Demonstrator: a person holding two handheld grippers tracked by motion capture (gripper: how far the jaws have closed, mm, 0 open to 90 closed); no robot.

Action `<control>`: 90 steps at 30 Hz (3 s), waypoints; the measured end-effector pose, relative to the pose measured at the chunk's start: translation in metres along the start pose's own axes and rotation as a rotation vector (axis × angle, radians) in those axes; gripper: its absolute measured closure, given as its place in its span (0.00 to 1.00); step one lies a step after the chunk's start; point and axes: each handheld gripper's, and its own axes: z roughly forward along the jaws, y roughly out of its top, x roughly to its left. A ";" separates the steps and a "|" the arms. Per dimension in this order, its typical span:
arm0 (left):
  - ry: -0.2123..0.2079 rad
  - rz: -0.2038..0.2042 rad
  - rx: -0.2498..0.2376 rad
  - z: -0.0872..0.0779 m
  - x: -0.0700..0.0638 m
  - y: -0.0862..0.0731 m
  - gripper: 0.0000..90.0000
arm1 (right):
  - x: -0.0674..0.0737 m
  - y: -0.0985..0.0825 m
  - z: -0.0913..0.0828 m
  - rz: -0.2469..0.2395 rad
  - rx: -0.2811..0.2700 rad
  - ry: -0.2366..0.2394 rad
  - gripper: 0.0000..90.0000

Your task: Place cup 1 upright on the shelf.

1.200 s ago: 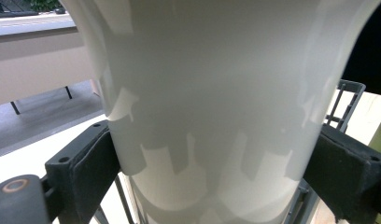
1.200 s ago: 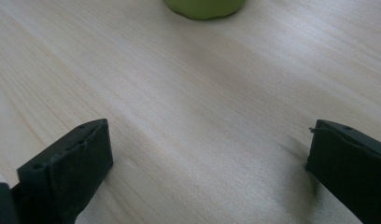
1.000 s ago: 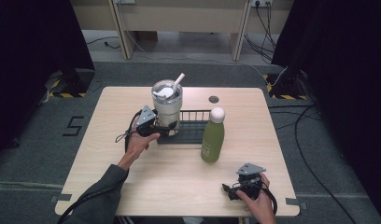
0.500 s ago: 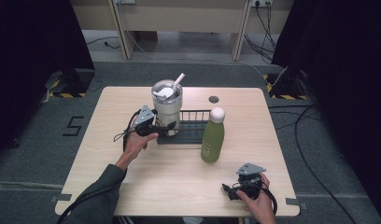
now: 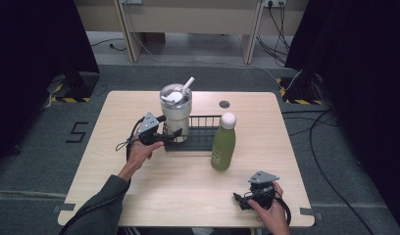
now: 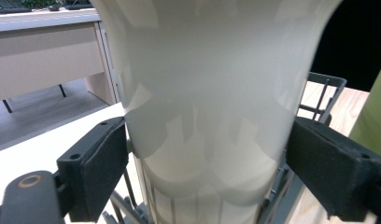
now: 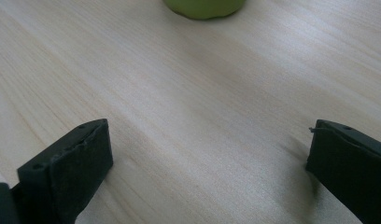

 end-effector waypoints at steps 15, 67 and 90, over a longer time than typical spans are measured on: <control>-0.007 -0.049 0.005 -0.017 -0.007 -0.006 0.16 | 0.000 0.000 0.000 -0.001 0.001 0.000 0.01; -0.038 -0.082 0.022 -0.085 -0.040 -0.014 0.16 | 0.000 0.000 0.000 0.000 0.000 0.000 0.00; -0.050 -0.097 0.047 -0.108 -0.053 -0.036 0.16 | 0.000 0.000 0.000 -0.002 0.001 0.000 0.01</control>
